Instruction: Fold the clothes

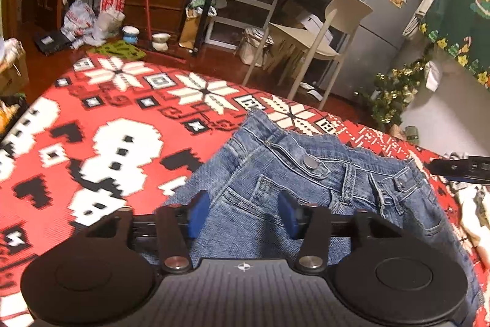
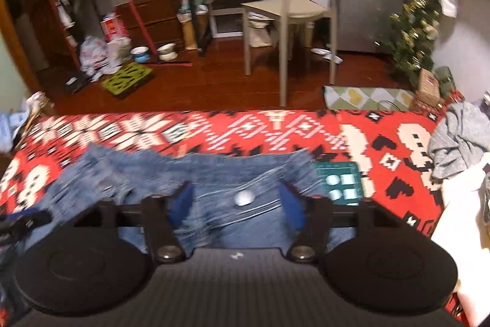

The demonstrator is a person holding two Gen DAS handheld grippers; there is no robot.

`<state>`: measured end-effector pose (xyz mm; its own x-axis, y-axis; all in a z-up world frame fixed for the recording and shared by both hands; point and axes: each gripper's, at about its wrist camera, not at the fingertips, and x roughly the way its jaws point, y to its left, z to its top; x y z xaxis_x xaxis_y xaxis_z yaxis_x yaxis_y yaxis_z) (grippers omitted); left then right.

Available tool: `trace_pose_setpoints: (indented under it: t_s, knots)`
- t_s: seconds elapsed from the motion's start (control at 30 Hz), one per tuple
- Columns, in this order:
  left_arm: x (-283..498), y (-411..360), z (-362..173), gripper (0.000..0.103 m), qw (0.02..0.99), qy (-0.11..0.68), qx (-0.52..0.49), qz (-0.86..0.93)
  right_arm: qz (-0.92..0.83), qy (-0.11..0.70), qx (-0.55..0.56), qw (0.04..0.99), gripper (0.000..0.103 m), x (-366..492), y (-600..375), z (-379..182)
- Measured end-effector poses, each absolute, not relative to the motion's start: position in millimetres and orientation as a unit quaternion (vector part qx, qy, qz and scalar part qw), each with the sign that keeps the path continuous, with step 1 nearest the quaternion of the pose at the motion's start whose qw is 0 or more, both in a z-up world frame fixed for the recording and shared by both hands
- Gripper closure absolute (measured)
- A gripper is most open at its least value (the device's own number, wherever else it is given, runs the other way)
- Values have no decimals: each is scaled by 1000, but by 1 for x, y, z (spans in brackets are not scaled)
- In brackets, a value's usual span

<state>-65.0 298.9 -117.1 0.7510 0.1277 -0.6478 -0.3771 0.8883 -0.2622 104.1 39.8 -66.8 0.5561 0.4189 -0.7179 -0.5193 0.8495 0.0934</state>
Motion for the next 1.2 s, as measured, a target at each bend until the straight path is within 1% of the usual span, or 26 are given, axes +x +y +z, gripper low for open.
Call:
trace_pose_setpoints:
  t_s: [0.03, 0.07, 0.17, 0.2, 0.23, 0.3, 0.33, 0.37, 0.5, 0.63, 0.73, 0.8, 0.83, 0.93, 1.03, 1.2]
  knots:
    - [-66, 298, -114, 43, 918, 322, -185, 142, 273, 387, -69, 878, 18, 96, 43, -64]
    - [-67, 297, -112, 38, 919, 322, -178, 145, 278, 386, -74, 877, 12, 88, 47, -61]
    - [-68, 292, -107, 32, 918, 330, -148, 161, 289, 392, -80, 869, 3, 67, 59, -56]
    - [-67, 289, -106, 32, 917, 335, -137, 169, 292, 397, -82, 866, 1, 61, 63, -56]
    - [-67, 287, -105, 31, 914, 340, -127, 179, 294, 401, -84, 863, 1, 54, 68, -57]
    - [-67, 283, -106, 24, 912, 347, -114, 185, 299, 409, -100, 856, 1, 42, 78, -62]
    - [-67, 281, -107, 19, 911, 350, -108, 188, 296, 411, -109, 855, 1, 36, 83, -65]
    - [-65, 279, -110, 17, 910, 354, -104, 188, 293, 411, -120, 855, 1, 30, 87, -69]
    - [-55, 275, -124, 16, 895, 388, -96, 198, 261, 417, -141, 859, 1, 12, 93, -92]
    - [-54, 271, -134, 13, 890, 391, -89, 215, 219, 454, -112, 856, 1, 12, 84, -120]
    - [-54, 269, -135, 10, 889, 392, -90, 219, 205, 453, -98, 862, 1, 9, 78, -132]
    - [-51, 271, -136, 5, 883, 403, -101, 217, 197, 446, -83, 869, 1, 5, 74, -135]
    - [-48, 272, -137, 0, 880, 410, -106, 214, 195, 443, -79, 872, 1, 3, 73, -136]
    - [-45, 274, -137, 0, 878, 422, -102, 204, 200, 435, -86, 873, 1, -2, 72, -137]
    - [-45, 275, -138, 0, 880, 422, -99, 194, 212, 446, -93, 865, 1, 0, 71, -136]
    - [-42, 274, -137, 0, 879, 421, -101, 197, 227, 452, -55, 861, 1, 7, 62, -130]
